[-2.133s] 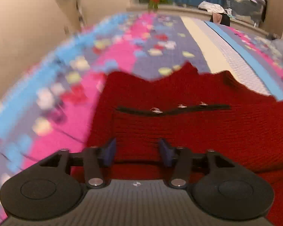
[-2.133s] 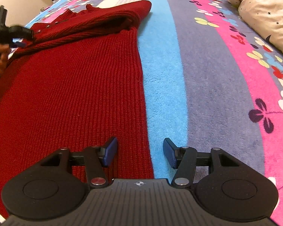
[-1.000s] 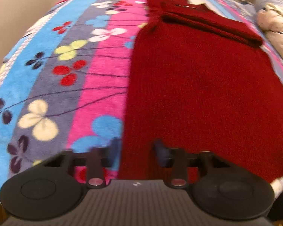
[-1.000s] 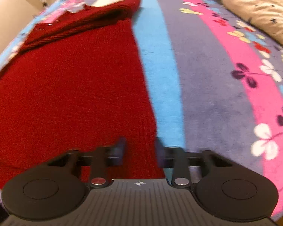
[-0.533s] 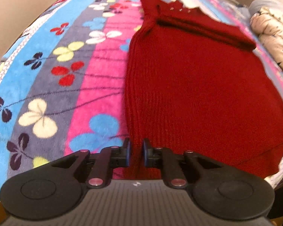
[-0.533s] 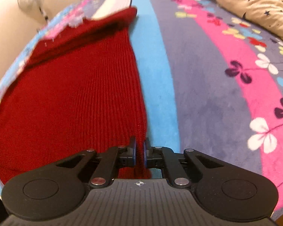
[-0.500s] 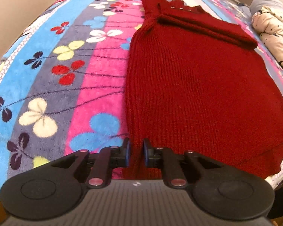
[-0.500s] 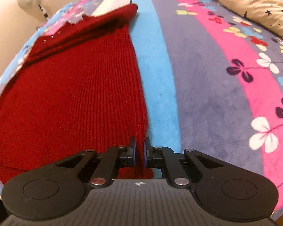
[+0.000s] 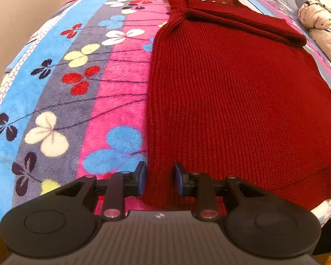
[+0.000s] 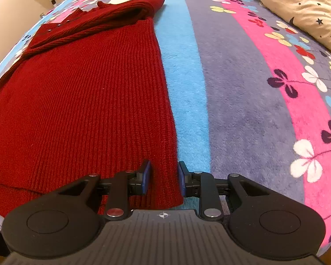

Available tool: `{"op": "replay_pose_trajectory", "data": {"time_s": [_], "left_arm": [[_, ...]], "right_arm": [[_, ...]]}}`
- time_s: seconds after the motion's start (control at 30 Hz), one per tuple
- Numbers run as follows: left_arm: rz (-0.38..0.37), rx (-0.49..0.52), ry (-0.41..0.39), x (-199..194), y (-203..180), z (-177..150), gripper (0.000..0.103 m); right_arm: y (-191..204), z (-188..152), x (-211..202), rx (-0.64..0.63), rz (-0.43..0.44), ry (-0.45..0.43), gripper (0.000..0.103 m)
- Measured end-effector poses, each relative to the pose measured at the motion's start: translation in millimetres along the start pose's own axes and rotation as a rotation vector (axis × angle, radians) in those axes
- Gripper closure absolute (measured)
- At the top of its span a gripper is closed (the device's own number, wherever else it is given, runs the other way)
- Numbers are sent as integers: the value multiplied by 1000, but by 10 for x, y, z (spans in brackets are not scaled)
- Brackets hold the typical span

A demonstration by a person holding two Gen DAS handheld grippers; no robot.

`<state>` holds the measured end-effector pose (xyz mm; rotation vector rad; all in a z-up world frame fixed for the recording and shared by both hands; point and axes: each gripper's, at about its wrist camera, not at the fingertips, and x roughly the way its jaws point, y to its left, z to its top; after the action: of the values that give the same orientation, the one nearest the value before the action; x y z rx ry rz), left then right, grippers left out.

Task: Fold small clothes
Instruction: 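Grasp the sweater hem with the left gripper while the right gripper grasps the hem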

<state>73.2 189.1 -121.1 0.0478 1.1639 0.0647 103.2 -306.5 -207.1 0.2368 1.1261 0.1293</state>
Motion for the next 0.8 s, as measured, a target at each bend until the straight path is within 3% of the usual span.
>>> {"op": "replay_pose_trajectory", "data": {"time_s": [0.73,0.8], "left_arm": [[6,11,-3,9,-11,-10,71],[5,18,-7,10,-28,-14,79]], "right_arm": [[66,-17,-3,-33,-12,-5,75],[79,-16,-16,-45,1,-12,82]]}}
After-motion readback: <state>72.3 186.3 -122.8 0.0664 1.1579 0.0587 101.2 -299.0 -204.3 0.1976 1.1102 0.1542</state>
